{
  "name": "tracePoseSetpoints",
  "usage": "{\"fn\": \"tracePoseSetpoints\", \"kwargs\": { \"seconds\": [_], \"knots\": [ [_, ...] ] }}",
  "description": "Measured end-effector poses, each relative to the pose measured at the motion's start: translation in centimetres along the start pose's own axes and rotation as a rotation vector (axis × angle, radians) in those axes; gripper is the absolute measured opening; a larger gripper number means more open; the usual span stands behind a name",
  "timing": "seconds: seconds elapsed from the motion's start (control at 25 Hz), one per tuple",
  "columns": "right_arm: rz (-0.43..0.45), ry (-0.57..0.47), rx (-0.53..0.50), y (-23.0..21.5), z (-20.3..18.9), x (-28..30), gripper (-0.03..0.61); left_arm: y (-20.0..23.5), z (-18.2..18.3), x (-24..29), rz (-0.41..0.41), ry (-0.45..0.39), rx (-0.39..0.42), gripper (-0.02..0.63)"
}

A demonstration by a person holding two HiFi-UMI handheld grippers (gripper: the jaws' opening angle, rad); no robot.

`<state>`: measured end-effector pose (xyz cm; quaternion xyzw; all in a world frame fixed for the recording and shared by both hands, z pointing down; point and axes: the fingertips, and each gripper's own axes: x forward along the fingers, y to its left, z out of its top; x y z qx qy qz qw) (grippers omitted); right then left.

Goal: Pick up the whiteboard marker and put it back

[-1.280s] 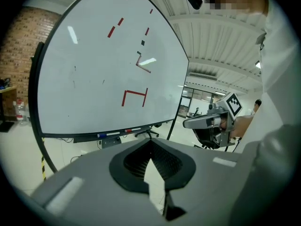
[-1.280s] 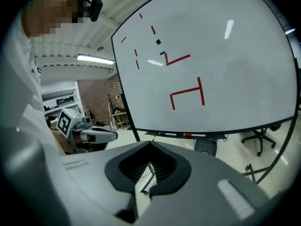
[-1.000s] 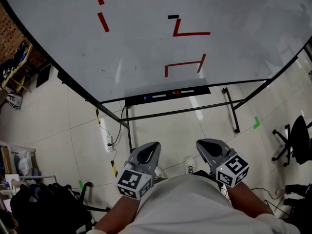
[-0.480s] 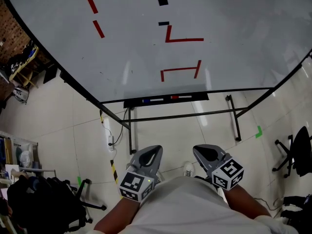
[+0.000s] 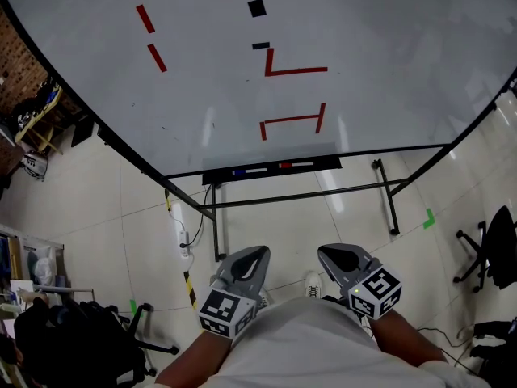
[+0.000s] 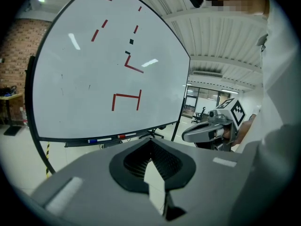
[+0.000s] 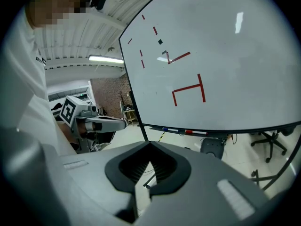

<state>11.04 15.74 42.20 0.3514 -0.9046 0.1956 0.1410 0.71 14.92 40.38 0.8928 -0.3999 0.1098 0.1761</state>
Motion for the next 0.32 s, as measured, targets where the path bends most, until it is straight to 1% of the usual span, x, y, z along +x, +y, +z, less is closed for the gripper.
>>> {"fn": "tracePoseSetpoints", "kwargs": {
  "seconds": [0.32],
  "knots": [
    [-0.008, 0.003, 0.004, 0.49, -0.45, -0.4, 0.002, -0.36, -0.25, -0.04, -0.018, 0.009, 0.008, 0.017]
  ]
}}
